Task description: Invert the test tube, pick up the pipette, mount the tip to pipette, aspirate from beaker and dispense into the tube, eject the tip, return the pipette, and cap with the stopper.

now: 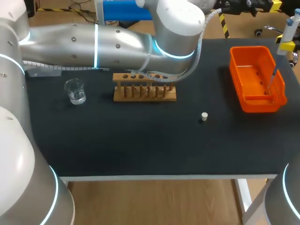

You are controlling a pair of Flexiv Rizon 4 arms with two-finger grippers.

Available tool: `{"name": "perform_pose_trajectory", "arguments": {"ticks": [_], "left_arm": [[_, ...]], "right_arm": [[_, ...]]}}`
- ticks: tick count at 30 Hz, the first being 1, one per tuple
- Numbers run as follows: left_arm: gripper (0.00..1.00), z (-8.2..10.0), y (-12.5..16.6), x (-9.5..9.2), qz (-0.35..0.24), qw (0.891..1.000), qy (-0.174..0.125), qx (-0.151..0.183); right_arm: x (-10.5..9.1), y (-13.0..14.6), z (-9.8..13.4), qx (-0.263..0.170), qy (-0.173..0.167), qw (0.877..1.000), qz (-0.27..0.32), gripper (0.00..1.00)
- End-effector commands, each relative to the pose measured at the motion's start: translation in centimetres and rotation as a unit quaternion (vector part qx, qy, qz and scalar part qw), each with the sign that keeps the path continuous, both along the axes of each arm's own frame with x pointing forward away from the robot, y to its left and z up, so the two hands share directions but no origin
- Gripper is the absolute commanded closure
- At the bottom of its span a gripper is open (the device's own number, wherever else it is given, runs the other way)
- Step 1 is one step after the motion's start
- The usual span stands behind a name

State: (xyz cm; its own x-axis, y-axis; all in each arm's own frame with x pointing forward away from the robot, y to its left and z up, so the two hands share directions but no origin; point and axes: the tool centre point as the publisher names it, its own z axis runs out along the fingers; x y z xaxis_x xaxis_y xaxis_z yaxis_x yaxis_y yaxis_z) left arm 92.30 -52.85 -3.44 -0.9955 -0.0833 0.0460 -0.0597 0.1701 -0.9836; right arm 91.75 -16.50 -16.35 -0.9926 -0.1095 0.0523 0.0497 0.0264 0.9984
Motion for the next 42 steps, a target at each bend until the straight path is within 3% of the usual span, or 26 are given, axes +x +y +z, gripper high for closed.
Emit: {"name": "perform_pose_trajectory", "arguments": {"ticks": [1,18,42], "left_arm": [[1.00,-0.6,-0.7,0.2,-0.008,1.000,-0.013,-0.006],[1.00,-2.6,-4.5,0.3,-0.051,0.998,-0.037,-0.022],[1.00,-3.5,-4.3,1.0,-0.066,0.998,-0.011,-0.020]], "right_arm": [[0.2,-0.2,0.0,0.000,0.000,1.000,0.003,1.00],[0.2,-0.2,0.0,0.000,0.000,1.000,0.003,1.00],[0.2,-0.2,0.0,0.000,0.000,1.000,0.003,1.00]]}}
